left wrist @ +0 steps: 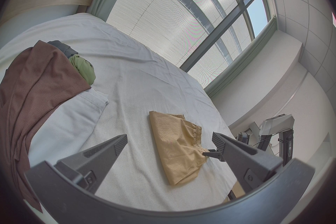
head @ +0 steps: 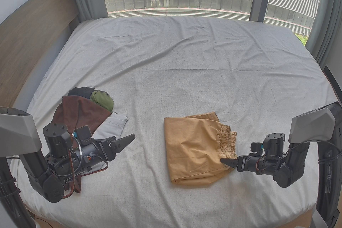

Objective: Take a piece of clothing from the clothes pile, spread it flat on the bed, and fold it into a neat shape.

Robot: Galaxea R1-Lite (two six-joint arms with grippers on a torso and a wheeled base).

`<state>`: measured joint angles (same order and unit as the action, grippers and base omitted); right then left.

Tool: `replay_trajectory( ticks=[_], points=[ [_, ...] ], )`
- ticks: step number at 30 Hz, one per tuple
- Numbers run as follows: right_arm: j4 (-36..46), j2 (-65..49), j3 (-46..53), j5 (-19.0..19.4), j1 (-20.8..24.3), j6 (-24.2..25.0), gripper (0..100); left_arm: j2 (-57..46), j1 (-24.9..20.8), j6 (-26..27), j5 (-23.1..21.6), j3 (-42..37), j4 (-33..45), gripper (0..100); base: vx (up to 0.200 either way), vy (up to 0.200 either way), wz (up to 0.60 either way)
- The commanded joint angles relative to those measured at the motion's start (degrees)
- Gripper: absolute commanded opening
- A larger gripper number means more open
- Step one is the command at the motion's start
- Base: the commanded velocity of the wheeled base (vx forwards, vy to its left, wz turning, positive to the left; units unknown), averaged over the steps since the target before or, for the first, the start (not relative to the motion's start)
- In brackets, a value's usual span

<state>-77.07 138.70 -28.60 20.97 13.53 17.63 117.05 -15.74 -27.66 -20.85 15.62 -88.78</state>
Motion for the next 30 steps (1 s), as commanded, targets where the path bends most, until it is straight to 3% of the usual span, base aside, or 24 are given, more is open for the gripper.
replay_trajectory(
  ticks=[1,15,30],
  points=[
    [-0.1,2.1,-0.2,0.0,0.4,0.0,100,0.1,0.0,0.1,-0.1,-0.2,0.0,100,0.000,0.000,0.00],
    [-1.1,3.8,-1.3,0.0,4.1,0.6,100,0.1,-0.1,0.1,0.1,-0.8,0.0,100,0.000,0.000,0.00],
    [-3.5,5.2,-2.7,-1.5,4.4,0.7,100,0.8,-0.1,0.8,0.1,-0.9,0.0,100,0.000,0.000,0.00]
  ],
)
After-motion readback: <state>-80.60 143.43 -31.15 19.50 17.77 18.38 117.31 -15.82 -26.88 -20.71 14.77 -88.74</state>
